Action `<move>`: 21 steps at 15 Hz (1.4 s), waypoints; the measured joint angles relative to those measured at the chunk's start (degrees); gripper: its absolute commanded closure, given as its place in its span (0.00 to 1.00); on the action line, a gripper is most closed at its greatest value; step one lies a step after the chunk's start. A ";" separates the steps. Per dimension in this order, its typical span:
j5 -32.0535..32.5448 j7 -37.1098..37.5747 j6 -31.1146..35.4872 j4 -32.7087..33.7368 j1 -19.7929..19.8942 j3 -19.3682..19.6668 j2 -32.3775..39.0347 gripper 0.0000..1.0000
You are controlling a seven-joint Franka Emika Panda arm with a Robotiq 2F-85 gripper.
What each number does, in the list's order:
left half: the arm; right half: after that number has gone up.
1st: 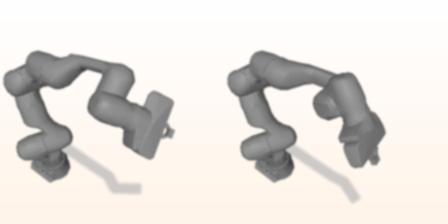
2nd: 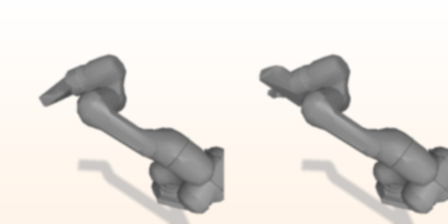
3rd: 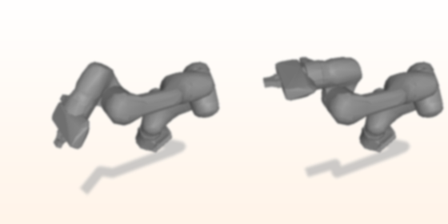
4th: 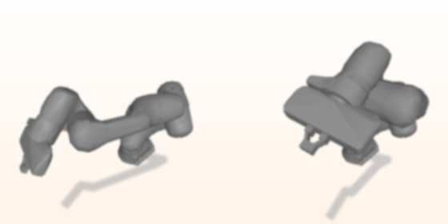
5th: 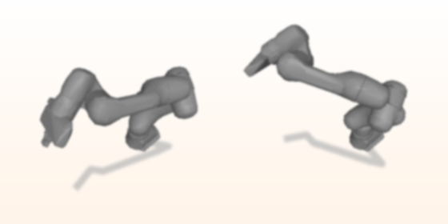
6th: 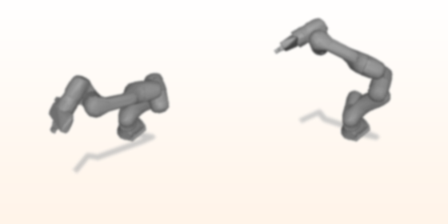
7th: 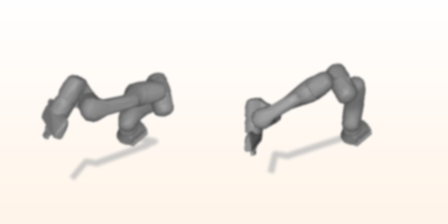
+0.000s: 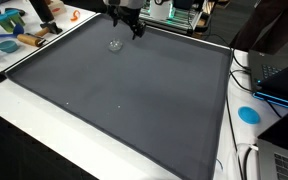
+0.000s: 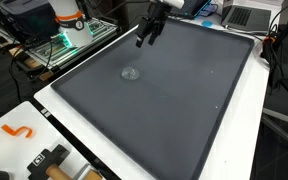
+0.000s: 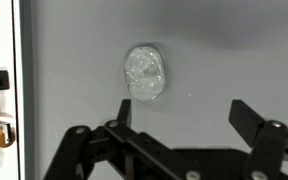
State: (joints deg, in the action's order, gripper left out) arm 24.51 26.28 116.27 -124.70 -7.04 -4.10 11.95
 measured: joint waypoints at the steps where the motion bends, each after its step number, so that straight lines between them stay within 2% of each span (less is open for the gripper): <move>1: 0.18 0.69 -0.43 0.37 -0.34 0.00 0.42 0.00; 11: 0.58 6.14 -4.09 3.22 -2.51 0.29 2.84 0.00; 21: 0.40 6.83 -4.09 5.22 -2.23 2.09 3.56 0.00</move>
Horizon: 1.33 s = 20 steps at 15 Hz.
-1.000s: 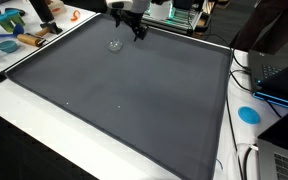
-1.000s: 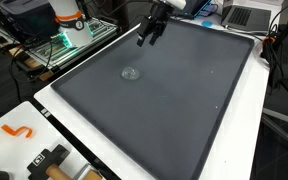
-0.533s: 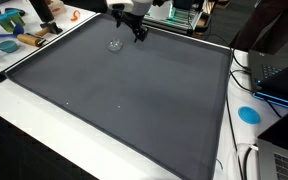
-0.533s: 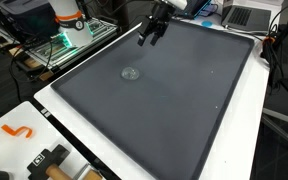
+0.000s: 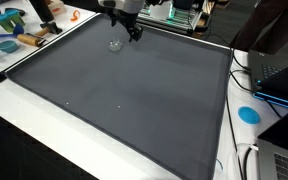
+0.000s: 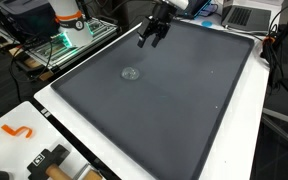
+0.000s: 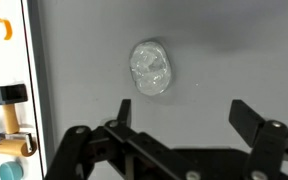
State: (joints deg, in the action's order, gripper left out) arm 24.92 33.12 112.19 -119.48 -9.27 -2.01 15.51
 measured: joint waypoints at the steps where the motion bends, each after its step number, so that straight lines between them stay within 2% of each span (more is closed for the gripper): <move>1: -0.07 0.00 0.00 0.34 0.18 0.34 0.00 0.00; 6: -2.56 -0.50 0.00 1.94 1.96 1.99 0.00 0.00; 20: -21.59 -6.70 1.95 5.56 12.08 7.76 0.87 0.00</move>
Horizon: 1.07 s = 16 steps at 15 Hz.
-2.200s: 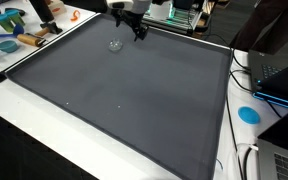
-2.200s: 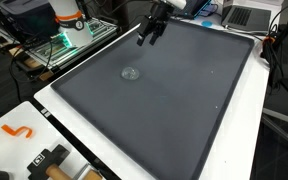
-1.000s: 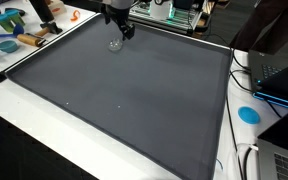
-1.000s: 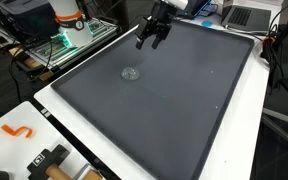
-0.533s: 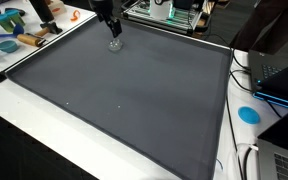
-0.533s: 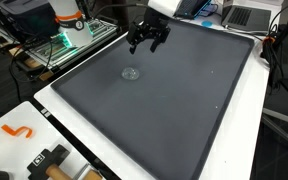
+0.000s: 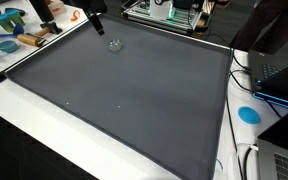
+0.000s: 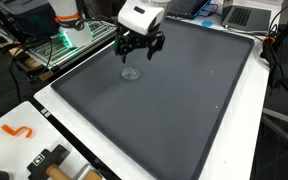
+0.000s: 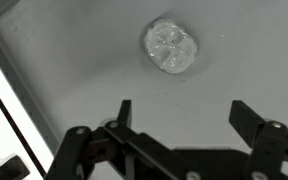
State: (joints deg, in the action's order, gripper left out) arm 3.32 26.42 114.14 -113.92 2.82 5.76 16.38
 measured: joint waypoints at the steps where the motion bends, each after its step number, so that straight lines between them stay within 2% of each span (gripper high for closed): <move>1: -1.56 -0.71 0.66 0.00 0.72 0.42 0.20 0.00; 8: -13.24 -7.52 5.48 -0.86 6.32 2.55 1.40 0.00; 16: -28.60 -22.80 6.98 -4.85 13.23 3.68 0.93 0.00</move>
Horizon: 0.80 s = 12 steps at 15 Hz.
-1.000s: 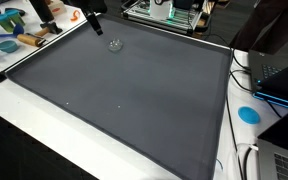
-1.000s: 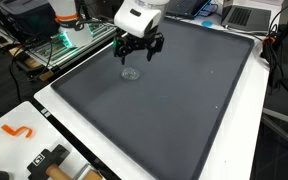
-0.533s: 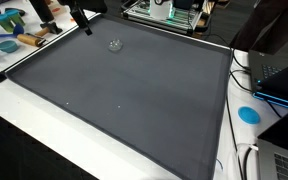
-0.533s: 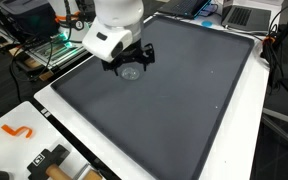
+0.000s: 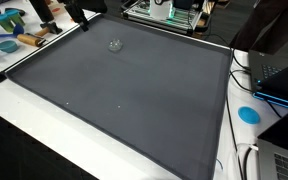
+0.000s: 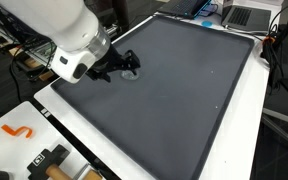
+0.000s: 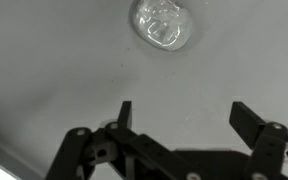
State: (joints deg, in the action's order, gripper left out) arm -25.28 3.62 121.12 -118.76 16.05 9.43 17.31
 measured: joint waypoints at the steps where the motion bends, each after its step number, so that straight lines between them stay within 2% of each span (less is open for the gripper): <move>1: -1.86 -2.08 0.00 -0.54 0.75 0.10 -0.06 0.00; 6: -9.33 -11.26 0.00 -3.25 3.87 0.61 -0.65 0.00; 12: -13.29 -18.76 -0.09 -5.99 5.04 1.71 -1.61 0.00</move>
State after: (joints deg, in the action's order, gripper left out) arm -38.57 -15.15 121.03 -124.75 21.09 11.15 15.71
